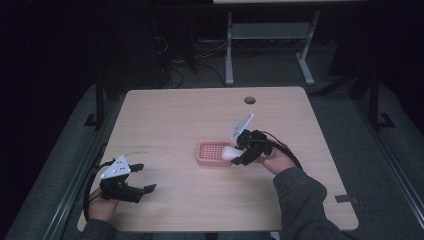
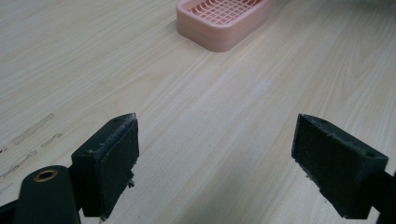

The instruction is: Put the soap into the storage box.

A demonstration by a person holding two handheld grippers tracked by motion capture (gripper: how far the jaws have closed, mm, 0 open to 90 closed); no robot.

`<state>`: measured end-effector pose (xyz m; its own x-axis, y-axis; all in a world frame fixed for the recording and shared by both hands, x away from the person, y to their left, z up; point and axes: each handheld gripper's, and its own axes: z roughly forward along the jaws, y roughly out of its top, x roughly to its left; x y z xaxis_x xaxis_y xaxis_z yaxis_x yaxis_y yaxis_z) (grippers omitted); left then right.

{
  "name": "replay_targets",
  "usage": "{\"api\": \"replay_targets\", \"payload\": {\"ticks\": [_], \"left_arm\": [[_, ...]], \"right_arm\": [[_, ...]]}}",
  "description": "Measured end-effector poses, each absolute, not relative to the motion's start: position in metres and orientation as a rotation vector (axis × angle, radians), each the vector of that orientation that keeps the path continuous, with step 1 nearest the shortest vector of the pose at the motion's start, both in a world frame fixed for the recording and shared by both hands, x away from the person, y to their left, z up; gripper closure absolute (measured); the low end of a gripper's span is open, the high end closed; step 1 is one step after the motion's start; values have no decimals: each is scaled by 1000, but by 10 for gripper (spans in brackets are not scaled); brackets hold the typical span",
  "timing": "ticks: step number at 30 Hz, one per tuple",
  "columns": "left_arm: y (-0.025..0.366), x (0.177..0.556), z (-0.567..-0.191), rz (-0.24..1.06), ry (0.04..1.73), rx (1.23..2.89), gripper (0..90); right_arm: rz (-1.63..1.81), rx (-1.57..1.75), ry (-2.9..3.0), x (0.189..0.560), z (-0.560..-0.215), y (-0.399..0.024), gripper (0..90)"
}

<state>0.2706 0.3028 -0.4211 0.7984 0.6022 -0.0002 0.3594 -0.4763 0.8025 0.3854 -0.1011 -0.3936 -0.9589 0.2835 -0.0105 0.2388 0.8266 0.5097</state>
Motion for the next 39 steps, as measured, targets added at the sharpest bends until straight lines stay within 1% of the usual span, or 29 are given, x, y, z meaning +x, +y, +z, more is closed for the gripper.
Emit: {"api": "replay_targets", "payload": {"ticks": [7,39], "left_arm": [[303,271,-421,355,709,2121,148],[305,270,-420,358,713,2111,148]], "right_arm": [[781,413,2941,393,-396,-95,484],[786,349,2954,415,-377,-63,484]]}}
